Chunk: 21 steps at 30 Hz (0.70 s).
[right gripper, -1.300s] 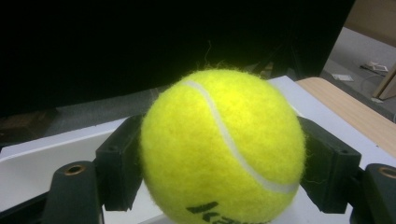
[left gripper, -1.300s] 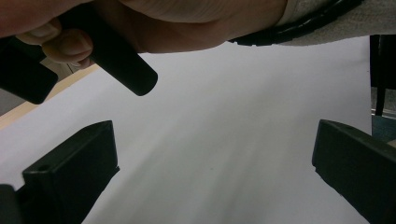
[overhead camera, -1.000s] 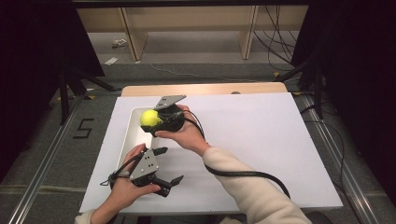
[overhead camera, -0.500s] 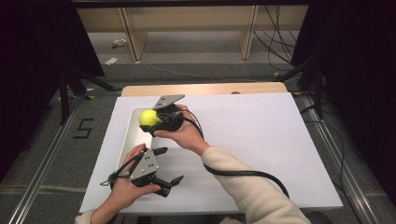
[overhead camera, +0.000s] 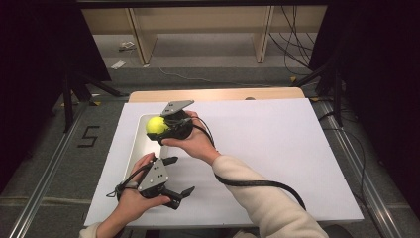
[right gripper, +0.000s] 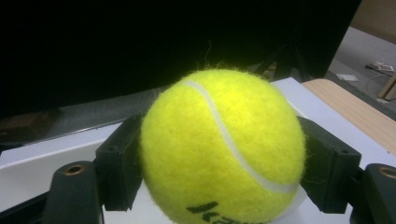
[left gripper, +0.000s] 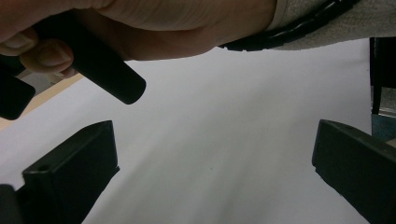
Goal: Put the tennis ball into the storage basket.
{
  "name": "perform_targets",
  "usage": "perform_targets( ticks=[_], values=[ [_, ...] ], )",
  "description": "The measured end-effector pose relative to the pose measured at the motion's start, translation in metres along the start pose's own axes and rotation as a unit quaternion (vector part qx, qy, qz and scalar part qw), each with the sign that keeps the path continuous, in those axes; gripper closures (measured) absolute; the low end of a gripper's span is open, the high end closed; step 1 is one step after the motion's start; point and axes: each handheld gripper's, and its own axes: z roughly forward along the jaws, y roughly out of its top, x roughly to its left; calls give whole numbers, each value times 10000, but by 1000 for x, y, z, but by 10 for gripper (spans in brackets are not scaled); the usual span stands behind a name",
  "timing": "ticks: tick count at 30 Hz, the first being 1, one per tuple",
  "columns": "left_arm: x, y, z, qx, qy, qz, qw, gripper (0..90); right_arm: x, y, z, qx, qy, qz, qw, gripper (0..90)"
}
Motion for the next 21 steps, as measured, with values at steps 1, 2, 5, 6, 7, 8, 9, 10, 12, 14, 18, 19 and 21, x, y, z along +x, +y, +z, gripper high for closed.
perform_targets(
  ticks=[1, 2, 5, 6, 7, 8, 9, 10, 12, 14, 18, 19, 21],
  values=[
    [0, 0, 0, 1, 1, 0, 10000, 0, 0, 0, 1, -7, -3, -9, 10000, 264],
    [0, 0, 0, 5, 3, -2, 10000, 0, 0, 0, 1, 7, 10, -10, 10000, 263],
    [0, 0, 0, 4, 3, -3, 10000, 0, 1, 0, 2, -1, 10, -7, 10000, 263],
    [0, 0, 0, 2, 2, -3, 10000, 0, 1, 1, 2, 0, 12, -9, 10000, 263],
    [0, 0, 0, 3, 2, 0, 10000, 0, 1, 1, 2, 13, 26, -9, 10000, 263],
    [0, 0, 0, 3, 2, 0, 10000, 0, 1, 1, 3, 21, 34, -7, 10000, 263],
    [0, 0, 0, 4, 5, 2, 10000, 0, 1, 1, 3, 26, 37, -9, 10000, 264],
    [0, 0, 0, 4, 2, 6, 10000, 0, 1, 1, 3, 13, 34, -9, 10000, 263],
    [0, 0, 0, 4, -2, 12, 10000, 0, 1, 1, 4, 19, 37, -7, 10000, 264],
    [0, 0, 0, 7, -1, 12, 10000, 0, 1, 1, 5, 15, 42, -3, 10000, 263],
    [0, 0, 0, -6, -3, -5, 10000, 0, 1, 1, 6, 20, 42, -17, 10000, 264],
    [0, 0, 0, -4, -5, -2, 10000, 0, 1, 1, 6, 20, 45, -16, 10000, 263],
    [0, 0, 0, 0, -5, 2, 10000, 0, 1, 2, 6, 21, 47, -18, 10000, 263]
  ],
)
